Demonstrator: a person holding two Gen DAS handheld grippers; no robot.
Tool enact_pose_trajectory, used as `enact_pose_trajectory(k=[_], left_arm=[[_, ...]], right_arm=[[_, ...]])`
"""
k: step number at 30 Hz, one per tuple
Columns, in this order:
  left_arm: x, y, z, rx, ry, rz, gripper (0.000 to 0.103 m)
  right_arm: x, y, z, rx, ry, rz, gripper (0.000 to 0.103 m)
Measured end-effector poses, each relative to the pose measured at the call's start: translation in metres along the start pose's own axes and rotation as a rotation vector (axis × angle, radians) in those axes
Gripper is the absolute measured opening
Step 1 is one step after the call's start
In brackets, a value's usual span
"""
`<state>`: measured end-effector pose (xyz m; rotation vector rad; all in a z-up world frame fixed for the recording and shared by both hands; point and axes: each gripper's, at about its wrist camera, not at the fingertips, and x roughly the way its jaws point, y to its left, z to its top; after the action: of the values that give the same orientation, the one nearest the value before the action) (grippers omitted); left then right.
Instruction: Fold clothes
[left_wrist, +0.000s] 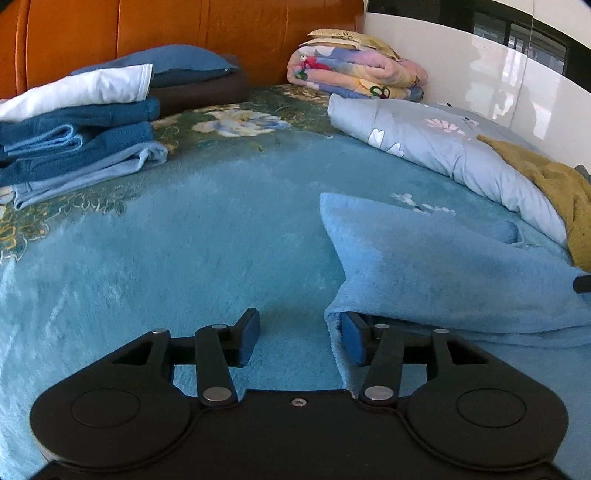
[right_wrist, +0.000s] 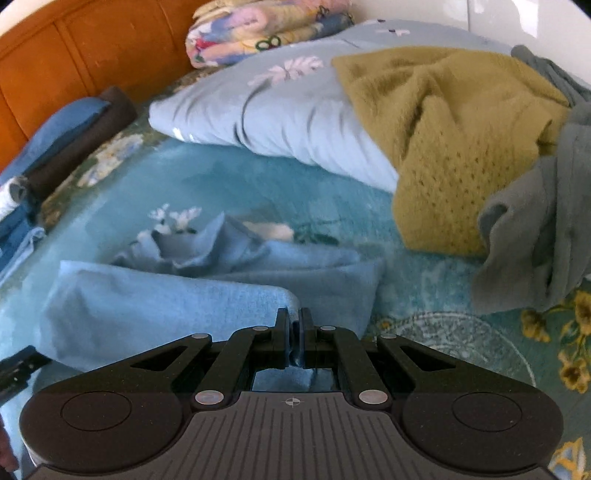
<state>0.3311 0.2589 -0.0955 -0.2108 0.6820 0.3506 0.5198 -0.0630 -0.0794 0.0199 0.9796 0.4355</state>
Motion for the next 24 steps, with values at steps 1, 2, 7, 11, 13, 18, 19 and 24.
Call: enact_pose_trajectory(k=[1, 2, 7, 11, 13, 18, 19, 24], left_arm=[[0.0, -0.002, 0.0, 0.013, 0.001, 0.004, 0.052], [0.001, -0.002, 0.0, 0.022, 0.003, 0.005, 0.052], [-0.008, 0.0, 0.007, 0.044, 0.041, -0.034, 0.048], [-0.038, 0.004, 0.008, 0.071, 0.038, -0.07, 0.048], [-0.055, 0.008, 0.0, 0.065, 0.038, -0.086, 0.049], [-0.096, 0.017, -0.025, 0.034, 0.049, -0.122, 0.051], [-0.104, 0.019, -0.03, 0.028, 0.051, -0.129, 0.051], [-0.146, 0.029, -0.056, -0.003, 0.061, -0.165, 0.052]], right_arm=[[0.003, -0.001, -0.001, 0.004, 0.007, -0.004, 0.003], [0.005, -0.002, -0.002, 0.01, 0.012, -0.006, 0.004], [0.0, 0.003, 0.002, 0.006, 0.019, -0.004, 0.007], [-0.04, 0.008, 0.001, -0.007, -0.042, 0.032, 0.012], [-0.068, 0.009, -0.008, -0.02, -0.086, 0.06, 0.018], [-0.126, 0.003, -0.062, -0.02, -0.118, 0.109, 0.022], [-0.134, -0.001, -0.076, -0.011, -0.113, 0.114, 0.023], [-0.16, -0.016, -0.159, 0.061, -0.043, 0.119, 0.031]])
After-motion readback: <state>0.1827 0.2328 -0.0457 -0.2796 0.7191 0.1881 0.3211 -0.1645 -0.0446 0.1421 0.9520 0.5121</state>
